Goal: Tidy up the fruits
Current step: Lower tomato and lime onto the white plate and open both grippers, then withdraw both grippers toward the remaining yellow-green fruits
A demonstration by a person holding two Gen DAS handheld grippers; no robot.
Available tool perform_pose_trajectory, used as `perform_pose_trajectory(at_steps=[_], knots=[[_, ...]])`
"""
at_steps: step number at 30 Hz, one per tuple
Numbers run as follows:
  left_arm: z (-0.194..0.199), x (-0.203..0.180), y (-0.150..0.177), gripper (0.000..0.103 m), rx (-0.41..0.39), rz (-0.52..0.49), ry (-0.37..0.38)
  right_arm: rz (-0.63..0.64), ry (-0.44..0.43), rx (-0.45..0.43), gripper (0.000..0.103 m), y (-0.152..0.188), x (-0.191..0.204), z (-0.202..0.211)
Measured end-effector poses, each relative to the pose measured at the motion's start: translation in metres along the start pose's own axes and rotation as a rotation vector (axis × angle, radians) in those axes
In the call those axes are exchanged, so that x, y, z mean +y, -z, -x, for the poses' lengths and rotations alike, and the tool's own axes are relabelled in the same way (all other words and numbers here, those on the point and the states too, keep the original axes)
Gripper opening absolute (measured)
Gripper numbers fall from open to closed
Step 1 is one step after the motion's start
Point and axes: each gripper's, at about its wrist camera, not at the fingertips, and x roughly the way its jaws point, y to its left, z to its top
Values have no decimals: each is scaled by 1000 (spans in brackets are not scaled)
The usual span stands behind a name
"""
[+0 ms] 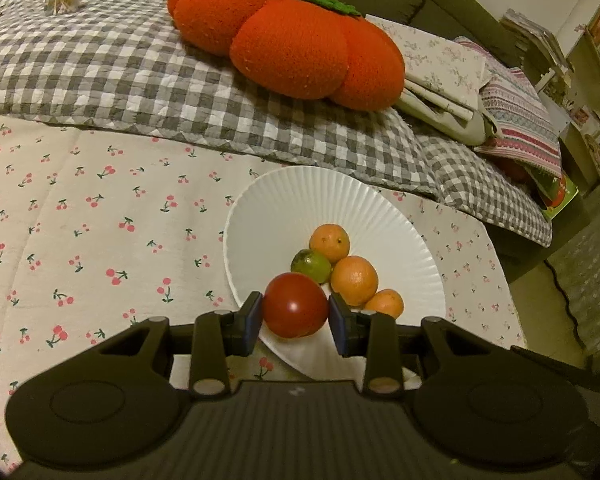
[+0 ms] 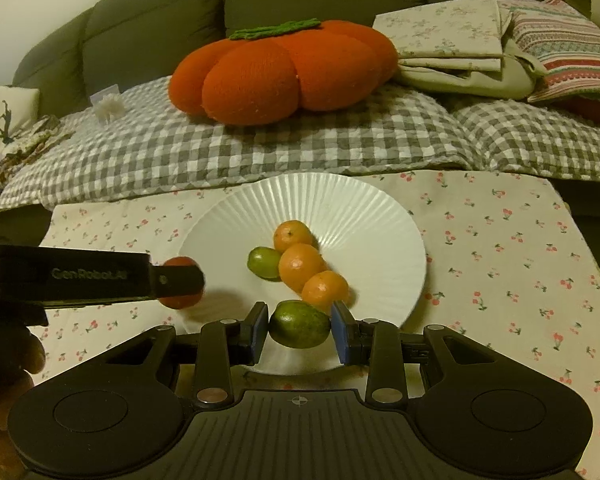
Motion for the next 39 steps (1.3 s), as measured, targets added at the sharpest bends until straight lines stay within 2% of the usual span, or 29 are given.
perform_pose_trajectory(at_steps=[11,13,15,18,20,21,22,25,32,35,39], knots=[[-13,1,0,35,39,25,36,19,-25,27,33,0,9,-16],[-13,3,0,41,42,30,42,0,-32,33,34,-1,7,-16],[-10,5,-3,56,30,44,63,-12,-24,30,34,-2,4,-14],[-3,7,-6,62,10,51,80,-31,-28,18,34,-5,-2,-9],[0,9,-8,62,7,63,72,-49,-31,10,42,-5,-6,-6],[1,11,-8,62,7,76,72,-59,-29,4,51,-5,-8,-5],[3,13,-9,62,9,93,73,-67,-30,1,54,-5,-10,-4],[9,15,-9,62,14,102,79,-70,-11,1,54,-5,-12,-4],[33,13,-8,62,-2,45,38,-94,-36,-6,55,-11,-17,18],[43,10,-2,62,8,29,25,-90,-52,13,60,-8,-15,25],[53,3,9,68,46,-22,-62,-87,-60,58,64,1,-10,30]])
